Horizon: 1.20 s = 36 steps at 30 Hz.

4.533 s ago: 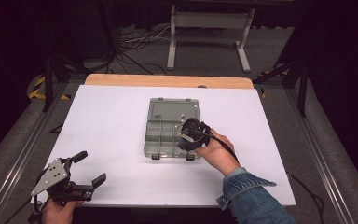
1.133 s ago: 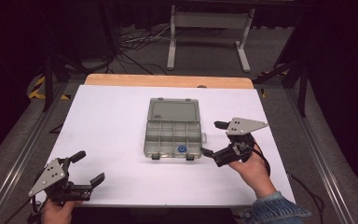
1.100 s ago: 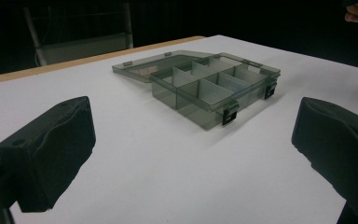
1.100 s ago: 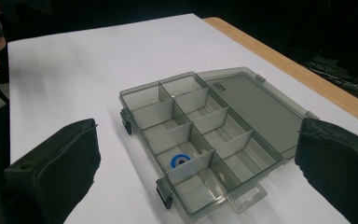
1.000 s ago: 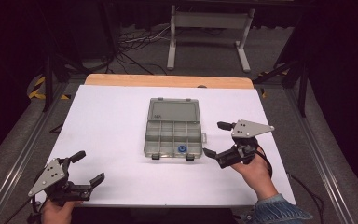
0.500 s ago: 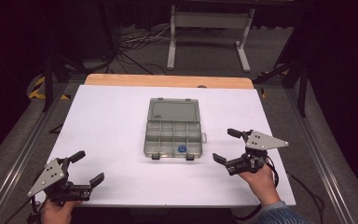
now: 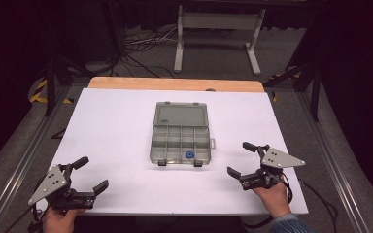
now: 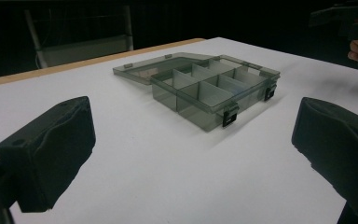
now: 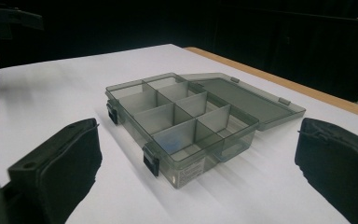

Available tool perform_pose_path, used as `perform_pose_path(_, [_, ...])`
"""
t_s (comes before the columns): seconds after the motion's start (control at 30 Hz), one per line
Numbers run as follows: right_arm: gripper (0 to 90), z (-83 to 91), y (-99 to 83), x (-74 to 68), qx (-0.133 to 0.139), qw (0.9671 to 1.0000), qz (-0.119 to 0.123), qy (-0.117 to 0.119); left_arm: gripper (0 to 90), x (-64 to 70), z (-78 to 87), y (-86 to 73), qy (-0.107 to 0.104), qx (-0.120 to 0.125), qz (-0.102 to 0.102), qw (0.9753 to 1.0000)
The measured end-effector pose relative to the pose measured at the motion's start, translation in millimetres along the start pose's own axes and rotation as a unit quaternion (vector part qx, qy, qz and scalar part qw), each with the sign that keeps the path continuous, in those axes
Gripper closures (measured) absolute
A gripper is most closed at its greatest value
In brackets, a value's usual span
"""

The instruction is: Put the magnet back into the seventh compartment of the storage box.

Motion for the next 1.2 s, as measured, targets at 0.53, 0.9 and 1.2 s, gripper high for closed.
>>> perform_pose_path(0.53, [0.0,7.8,-31.4,4.4,-0.001,0.9998,-0.017,-0.008,0.3,-1.3,2.6,1.5,-0.006,0.007,-0.002,1.0000])
perform_pose_path(0.9, [0.0,2.3,-47.1,3.6,-0.023,0.9994,-0.020,-0.018,0.3,-1.3,2.7,2.7,-0.010,0.017,0.003,0.9998])
perform_pose_path(1.2, [0.1,1.2,-46.1,4.2,-0.027,0.9992,-0.014,-0.025,0.3,-0.6,1.9,2.0,-0.012,0.013,0.002,0.9998])
Point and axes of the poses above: each handheld gripper's, and its own axes: z roughly backward along the jaws, y roughly out of its top, x roughly to its right, the point moved 8 cm from there along -z, roughly forward along the jaws, and after that the axes turned 4 degrees about -z, right-handed, at the moved point
